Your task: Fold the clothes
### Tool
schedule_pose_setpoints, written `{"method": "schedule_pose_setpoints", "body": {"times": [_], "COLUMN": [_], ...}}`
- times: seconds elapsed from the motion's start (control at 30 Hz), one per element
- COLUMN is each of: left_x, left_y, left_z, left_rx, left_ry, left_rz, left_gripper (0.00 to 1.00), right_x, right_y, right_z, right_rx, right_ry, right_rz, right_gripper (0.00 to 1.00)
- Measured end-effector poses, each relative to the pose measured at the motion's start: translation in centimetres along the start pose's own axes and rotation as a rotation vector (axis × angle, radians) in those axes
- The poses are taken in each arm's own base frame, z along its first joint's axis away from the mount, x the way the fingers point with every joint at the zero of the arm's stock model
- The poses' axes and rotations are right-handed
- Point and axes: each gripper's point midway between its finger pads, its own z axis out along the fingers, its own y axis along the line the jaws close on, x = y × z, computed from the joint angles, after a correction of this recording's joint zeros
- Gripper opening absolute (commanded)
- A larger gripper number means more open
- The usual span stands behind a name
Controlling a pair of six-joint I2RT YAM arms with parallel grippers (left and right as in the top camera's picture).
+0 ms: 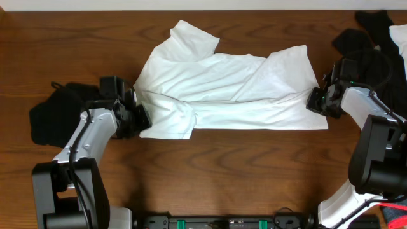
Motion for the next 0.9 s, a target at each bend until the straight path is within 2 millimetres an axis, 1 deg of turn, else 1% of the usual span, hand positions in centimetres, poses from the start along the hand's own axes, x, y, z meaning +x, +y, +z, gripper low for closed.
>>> {"method": "schedule_pose_setpoints", "body": {"times": [0.07, 0.1, 0.2, 0.3, 0.4, 0.53, 0.73, 0.9], "left_x": [1.5, 2.0, 2.5, 2.2, 0.8, -0.2, -0.3, 0.2], "left_y": [0.4, 0.6, 0.8, 0.8, 0.6, 0.9, 1.5, 2.0], "left_z": [-0.1, -0.1, -0.1, -0.1, 0.0, 0.0, 0.0, 0.7], "left_rx": [-0.016, -0.021, -0.029, -0.035, -0.027, -0.051, -0.085, -0.092], "left_ry": [0.062, 0.079, 0.102, 0.088, 0.032, -0.01, -0.017, -0.014], "left_rz": [-0.007, -0.002, 0.017, 0.036, 0.075, 0.105, 0.11, 0.109], "left_gripper": [0.41, 0.41, 0.41, 0.41, 0.42, 0.42, 0.42, 0.42], "right_x": [0.1, 0.1, 0.1, 0.2, 0.2, 0.2, 0.2, 0.2], "right_y": [0.0, 0.0, 0.0, 0.0, 0.0, 0.0, 0.0, 0.0], "right_z": [0.0, 0.0, 0.0, 0.1, 0.1, 0.1, 0.1, 0.1], "right_rx": [0.0, 0.0, 0.0, 0.0, 0.0, 0.0, -0.002, -0.001], "right_ry": [0.003, 0.003, 0.006, 0.009, 0.009, 0.01, 0.009, 0.01], "right_rz": [-0.003, -0.004, -0.007, -0.007, -0.007, -0.007, -0.009, -0.01], "right_gripper": [0.06, 0.06, 0.06, 0.06, 0.07, 0.07, 0.07, 0.07]}}
